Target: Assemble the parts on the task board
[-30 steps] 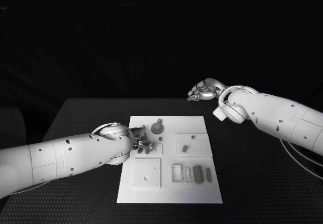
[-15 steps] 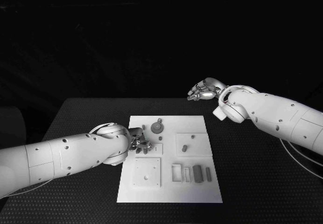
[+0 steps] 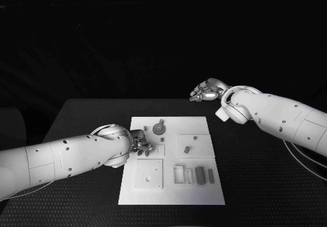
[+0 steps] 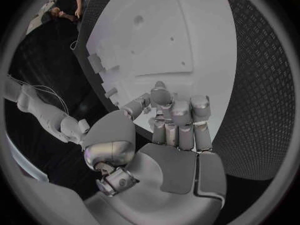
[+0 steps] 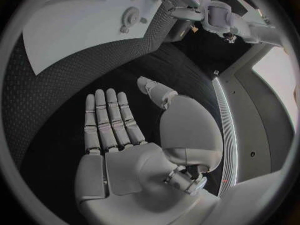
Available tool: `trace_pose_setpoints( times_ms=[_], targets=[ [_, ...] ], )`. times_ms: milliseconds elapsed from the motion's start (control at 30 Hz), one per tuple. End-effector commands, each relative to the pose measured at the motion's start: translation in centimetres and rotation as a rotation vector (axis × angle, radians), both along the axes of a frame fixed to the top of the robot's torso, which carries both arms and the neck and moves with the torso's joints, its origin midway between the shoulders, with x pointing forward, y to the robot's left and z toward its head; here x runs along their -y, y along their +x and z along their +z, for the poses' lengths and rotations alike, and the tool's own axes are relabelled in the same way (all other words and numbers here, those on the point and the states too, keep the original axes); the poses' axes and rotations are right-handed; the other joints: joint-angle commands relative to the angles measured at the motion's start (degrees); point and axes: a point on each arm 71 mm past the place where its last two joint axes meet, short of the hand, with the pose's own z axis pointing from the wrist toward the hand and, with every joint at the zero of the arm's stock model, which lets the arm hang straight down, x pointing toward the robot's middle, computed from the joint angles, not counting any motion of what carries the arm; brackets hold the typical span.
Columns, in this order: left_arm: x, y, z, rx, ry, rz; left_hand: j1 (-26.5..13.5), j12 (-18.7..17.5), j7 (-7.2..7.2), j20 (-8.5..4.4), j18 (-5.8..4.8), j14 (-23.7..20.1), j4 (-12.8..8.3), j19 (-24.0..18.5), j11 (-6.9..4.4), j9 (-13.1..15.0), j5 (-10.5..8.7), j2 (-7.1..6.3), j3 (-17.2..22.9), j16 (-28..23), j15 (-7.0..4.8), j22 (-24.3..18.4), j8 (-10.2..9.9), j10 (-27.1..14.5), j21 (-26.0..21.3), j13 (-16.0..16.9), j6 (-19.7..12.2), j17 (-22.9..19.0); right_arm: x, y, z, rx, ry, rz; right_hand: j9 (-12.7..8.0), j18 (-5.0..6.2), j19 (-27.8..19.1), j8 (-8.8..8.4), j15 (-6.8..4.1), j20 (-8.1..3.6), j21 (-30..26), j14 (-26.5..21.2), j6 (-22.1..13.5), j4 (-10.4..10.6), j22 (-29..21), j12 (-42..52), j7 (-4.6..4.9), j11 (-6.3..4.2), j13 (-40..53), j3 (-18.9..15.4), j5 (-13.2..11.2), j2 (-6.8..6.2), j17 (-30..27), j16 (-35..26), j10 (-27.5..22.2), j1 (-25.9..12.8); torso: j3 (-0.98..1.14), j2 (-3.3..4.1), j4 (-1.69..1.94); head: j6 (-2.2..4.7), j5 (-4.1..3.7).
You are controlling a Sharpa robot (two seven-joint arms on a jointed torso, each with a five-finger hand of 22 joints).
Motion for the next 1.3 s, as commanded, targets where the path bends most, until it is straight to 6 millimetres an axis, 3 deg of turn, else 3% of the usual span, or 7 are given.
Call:
trace_pose_setpoints(
  times_ms=[33,567,1033,1300],
  targets=[
    [-0.1,-0.1,-0.3,-0.026,0.012,-0.005,3.55,-0.10,0.07,-6.57,0.10,0.31,-0.62,0.03,-0.03,0.11,0.65,4.10,0.36,0.01,-0.74,0.29,0.32,0.21,-0.15,0.08,0.58,0.07,-0.1,0.0,0.0,-0.002,-0.004,0.014,-0.09,-0.49,-0.33,0.25,0.01,-0.11,-0.19,-0.44,-0.40,-0.14,0.06,-0.25,-0.01,0.02,-0.05,-0.13,0.21,0.20,-0.06,0.12,0.12,-0.21,0.01,0.01,0.00,-0.02,0.03],
    [-0.1,0.0,-0.3,-0.042,0.001,-0.001,3.30,-0.12,0.01,-6.56,0.08,0.35,-1.08,0.03,-0.08,0.21,1.42,4.40,0.39,0.13,-0.77,0.35,0.38,0.30,-0.07,0.18,0.78,0.13,-0.1,0.0,-0.1,-0.003,-0.004,0.013,-0.10,-0.49,-0.34,0.25,0.02,-0.11,-0.22,-0.46,-0.41,-0.19,0.09,-0.25,-0.01,0.02,-0.05,-0.12,0.20,0.22,-0.06,0.13,0.11,-0.14,-0.06,0.01,-0.01,-0.06,-0.02],
    [0.4,-0.1,-0.7,-0.085,0.086,-0.051,3.25,-0.15,-0.04,-6.55,0.06,0.35,-1.97,0.00,-0.13,0.33,1.94,4.73,0.52,0.28,-0.80,0.43,0.41,0.39,0.02,0.26,0.87,0.22,-0.1,-0.1,-0.1,-0.004,-0.004,0.015,-0.12,-0.48,-0.34,0.26,0.02,-0.10,-0.26,-0.48,-0.42,-0.26,0.14,-0.26,0.00,0.02,-0.05,-0.13,0.18,0.22,-0.06,0.15,0.10,-0.08,0.01,0.02,0.01,-0.15,-0.01],
    [1.0,0.0,-0.5,-0.057,0.113,-0.078,2.29,0.00,-0.21,-6.51,0.00,0.60,-3.22,0.19,-0.30,0.62,4.85,5.20,0.40,0.70,-0.93,0.51,0.61,0.63,0.28,0.48,1.35,0.40,-0.3,0.0,-0.1,-0.005,-0.004,0.016,-0.13,-0.48,-0.34,0.27,0.03,-0.10,-0.28,-0.49,-0.43,-0.30,0.17,-0.26,0.00,0.02,-0.05,-0.12,0.17,0.22,-0.07,0.16,0.10,-0.03,0.05,0.02,-0.02,-0.30,0.10]
  ],
)
